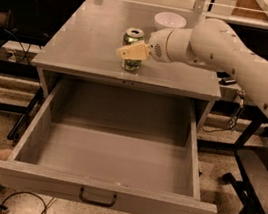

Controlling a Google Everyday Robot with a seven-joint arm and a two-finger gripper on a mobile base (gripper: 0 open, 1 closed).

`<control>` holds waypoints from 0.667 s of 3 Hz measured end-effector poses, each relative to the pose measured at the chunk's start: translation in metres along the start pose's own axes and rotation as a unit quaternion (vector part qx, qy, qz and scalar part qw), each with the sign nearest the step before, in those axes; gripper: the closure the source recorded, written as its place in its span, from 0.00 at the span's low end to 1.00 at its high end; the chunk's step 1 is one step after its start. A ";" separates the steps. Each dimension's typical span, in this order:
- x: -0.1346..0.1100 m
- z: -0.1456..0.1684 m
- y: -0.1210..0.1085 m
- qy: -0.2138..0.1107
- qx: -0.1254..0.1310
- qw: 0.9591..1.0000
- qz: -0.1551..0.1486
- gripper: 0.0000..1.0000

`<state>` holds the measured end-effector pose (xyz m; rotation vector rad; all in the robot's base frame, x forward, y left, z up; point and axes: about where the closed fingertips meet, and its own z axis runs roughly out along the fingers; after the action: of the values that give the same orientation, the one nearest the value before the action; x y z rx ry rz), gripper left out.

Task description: Place green can into top drawer

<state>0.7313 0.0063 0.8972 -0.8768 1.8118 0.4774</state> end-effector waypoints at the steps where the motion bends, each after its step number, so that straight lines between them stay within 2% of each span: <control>1: 0.000 0.005 -0.003 -0.006 0.004 1.000 0.014 0.43; 2: -0.001 0.007 -0.002 -0.005 0.004 1.000 0.021 0.66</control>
Offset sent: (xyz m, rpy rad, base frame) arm 0.0082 0.0015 0.0001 0.0391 0.0279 -0.0380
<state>0.7375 0.0098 0.8955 -0.8313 1.8247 0.4987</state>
